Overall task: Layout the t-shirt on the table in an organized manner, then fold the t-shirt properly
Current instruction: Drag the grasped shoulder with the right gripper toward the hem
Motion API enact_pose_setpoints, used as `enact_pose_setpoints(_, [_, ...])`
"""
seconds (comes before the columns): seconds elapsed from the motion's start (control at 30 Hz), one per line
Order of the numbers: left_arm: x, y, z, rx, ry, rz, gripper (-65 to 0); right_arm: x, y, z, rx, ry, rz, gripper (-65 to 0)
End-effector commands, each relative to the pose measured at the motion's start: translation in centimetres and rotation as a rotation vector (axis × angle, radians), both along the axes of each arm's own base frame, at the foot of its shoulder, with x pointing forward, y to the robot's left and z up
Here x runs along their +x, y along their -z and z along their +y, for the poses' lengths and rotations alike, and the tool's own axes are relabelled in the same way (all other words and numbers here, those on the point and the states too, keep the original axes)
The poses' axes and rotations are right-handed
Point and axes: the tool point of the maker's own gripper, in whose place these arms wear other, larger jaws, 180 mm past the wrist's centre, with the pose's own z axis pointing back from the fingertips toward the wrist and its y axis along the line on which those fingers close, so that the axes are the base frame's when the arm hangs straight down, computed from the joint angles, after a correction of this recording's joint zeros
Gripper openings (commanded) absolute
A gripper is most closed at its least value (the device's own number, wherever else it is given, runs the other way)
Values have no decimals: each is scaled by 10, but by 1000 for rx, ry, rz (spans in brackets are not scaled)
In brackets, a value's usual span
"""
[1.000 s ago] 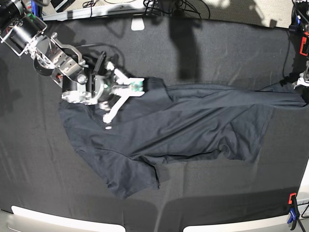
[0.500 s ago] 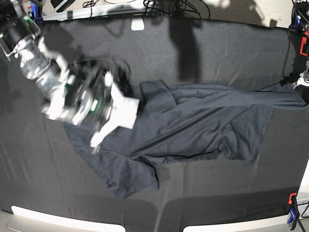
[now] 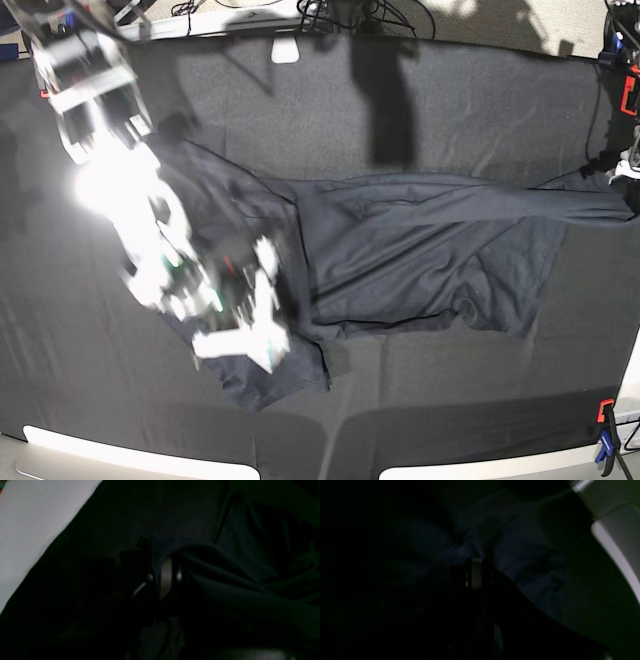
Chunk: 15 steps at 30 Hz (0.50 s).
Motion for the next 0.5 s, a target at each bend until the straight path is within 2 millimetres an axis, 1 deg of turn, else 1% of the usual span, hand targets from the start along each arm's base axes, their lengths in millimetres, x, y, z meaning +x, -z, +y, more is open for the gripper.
enact_pose_setpoints(0.0, [7, -17, 5, 26, 5, -51, -650, 18, -25, 4, 30, 8, -65, -650])
enact_pose_setpoints(0.07, [7, -17, 5, 26, 5, -51, -650, 28, -24, 9, 22, 19, -59, -650])
enact_pose_setpoints(0.13, [7, -17, 5, 26, 5, -52, -650, 37, -21, 9, -3, 44, -61, -650])
enact_pose_setpoints(0.23, [7, -17, 5, 26, 5, -51, -650, 48, -20, 2, -29, 127, -84, -650])
enact_pose_setpoints(0.37, [7, -17, 5, 26, 5, -51, -650, 54, -23, -8, -43, 185, -93, -650])
enact_pose_setpoints(0.4, [7, -17, 5, 26, 5, -51, -650, 55, -22, -12, -52, 199, -82, -629])
enact_pose_setpoints(0.47, [7, -17, 5, 26, 5, -51, -650, 57, -23, -21, -75, 230, -59, -556])
